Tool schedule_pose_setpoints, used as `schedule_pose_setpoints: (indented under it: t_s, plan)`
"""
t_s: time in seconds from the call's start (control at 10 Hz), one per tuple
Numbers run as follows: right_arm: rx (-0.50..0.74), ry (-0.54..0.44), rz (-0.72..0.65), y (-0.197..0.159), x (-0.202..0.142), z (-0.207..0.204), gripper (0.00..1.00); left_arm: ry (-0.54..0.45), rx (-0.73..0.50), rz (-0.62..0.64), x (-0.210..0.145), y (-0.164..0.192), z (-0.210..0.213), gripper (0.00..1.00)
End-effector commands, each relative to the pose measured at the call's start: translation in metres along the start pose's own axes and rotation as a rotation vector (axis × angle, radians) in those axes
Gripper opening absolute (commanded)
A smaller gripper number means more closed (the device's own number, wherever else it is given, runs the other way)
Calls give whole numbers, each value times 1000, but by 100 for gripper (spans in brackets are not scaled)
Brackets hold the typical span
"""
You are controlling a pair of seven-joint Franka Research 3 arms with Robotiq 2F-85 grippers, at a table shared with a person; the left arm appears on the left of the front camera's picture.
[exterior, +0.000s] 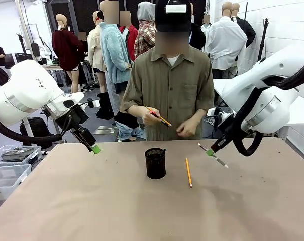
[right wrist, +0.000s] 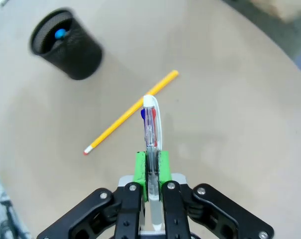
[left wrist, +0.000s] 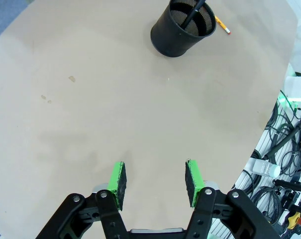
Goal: Place the pens into the pen holder.
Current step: Pick up a writing instrument from the table and place it into the Pen holder.
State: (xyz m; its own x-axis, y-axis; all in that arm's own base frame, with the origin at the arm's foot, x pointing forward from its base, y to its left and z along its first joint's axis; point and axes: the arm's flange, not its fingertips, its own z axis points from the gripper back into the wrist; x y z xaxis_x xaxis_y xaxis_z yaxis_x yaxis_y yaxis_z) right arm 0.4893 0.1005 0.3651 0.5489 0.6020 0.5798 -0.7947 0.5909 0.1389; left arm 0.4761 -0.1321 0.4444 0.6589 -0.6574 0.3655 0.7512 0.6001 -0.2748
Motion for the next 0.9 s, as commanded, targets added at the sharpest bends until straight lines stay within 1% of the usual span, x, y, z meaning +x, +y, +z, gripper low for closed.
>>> schedule_pose_setpoints:
  t_s: [0.0,0.3,0.4,0.5,0.6,0.7,0.8]
  plan:
    - [101,-51,94,-4,-10,-4,0,0,-11,-12,0,2,2,63]
    - [245,-192,278,-1,-8,-3,0,0,-11,-12,0,2,2,63]
    - [229,-171,254,-4,-15,5,0,0,-11,-12,0,2,2,63]
    - [206,-181,246,-6,-34,33,0,0,-11,-12,0,2,2,63]
    - [161,-210,242,-4,-64,79,0,0,-11,-12,0,2,2,63]
    - [135,-244,230,-5,-89,108,0,0,-11,-12,0,2,2,63]
    - [120,-288,222,-9,-109,126,0,0,-11,-12,0,2,2,63]
